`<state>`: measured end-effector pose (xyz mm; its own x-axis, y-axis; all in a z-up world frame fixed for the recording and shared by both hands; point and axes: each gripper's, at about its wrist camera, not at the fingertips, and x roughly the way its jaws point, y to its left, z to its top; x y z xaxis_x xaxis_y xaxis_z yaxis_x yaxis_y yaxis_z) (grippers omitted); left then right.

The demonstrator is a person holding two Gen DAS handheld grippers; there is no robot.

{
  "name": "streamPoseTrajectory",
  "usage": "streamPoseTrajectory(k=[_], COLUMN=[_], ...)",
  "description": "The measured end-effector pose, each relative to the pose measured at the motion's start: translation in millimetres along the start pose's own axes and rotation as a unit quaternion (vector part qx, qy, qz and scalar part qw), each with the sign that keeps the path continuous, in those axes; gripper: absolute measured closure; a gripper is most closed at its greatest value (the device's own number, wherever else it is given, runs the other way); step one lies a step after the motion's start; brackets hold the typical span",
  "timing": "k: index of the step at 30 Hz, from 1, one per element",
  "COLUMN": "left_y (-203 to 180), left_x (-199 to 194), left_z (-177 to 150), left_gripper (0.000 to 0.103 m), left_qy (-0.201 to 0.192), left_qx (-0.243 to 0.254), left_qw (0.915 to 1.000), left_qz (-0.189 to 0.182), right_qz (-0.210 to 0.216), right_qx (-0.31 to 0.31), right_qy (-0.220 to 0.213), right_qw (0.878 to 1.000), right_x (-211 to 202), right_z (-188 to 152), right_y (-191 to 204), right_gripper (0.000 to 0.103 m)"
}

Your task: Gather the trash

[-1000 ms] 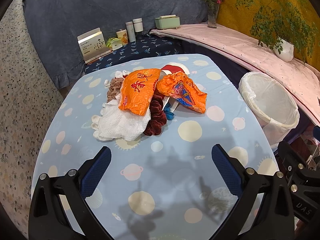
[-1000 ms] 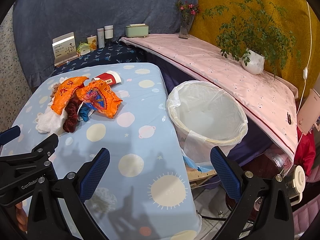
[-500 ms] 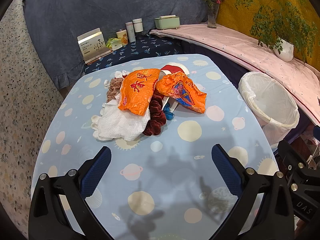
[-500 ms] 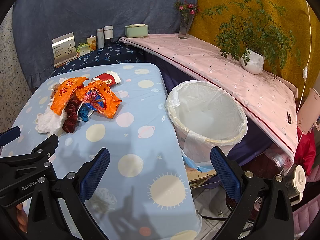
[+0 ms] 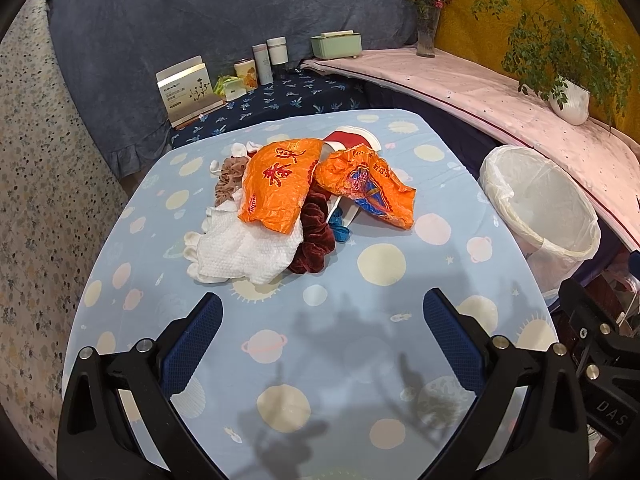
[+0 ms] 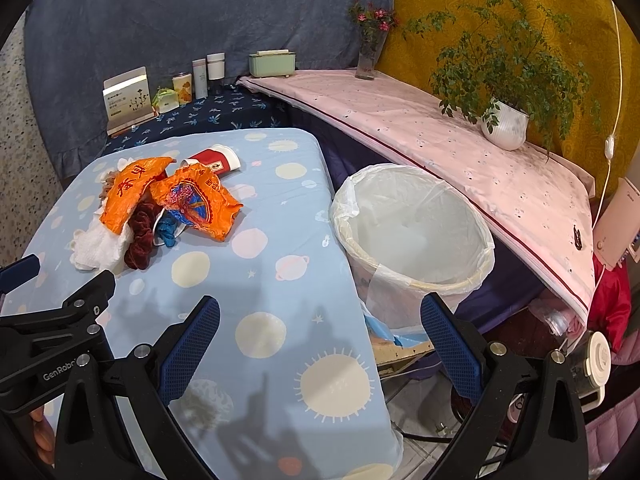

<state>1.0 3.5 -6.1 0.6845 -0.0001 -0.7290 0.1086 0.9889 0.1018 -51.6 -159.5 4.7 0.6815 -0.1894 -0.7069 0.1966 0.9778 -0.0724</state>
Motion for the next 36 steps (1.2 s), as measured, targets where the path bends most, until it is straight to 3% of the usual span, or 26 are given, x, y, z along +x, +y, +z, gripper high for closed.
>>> streamPoseTrajectory(k=[26,36], left_y=[-0.3,20.1], left_x=[2.9,16.4], left_z=[2.5,3.6], left_gripper=[0.007,0.007], left_qy=[-0.005,0.002], left_qx=[0.002,-0.013], left_qw=[1.0,0.9998], left_qz=[-0.006,-0.014], right_qz=[-0.009,-0.014], right_qx=[0.024,0.03], right_qy=[-0.009,-0.007], right_qw=[1.0,0.999], right_x=[2.1,7.5], right_z=[2.6,6.5], right_y=[-5.7,1.6], right_gripper=[0.007,0.007])
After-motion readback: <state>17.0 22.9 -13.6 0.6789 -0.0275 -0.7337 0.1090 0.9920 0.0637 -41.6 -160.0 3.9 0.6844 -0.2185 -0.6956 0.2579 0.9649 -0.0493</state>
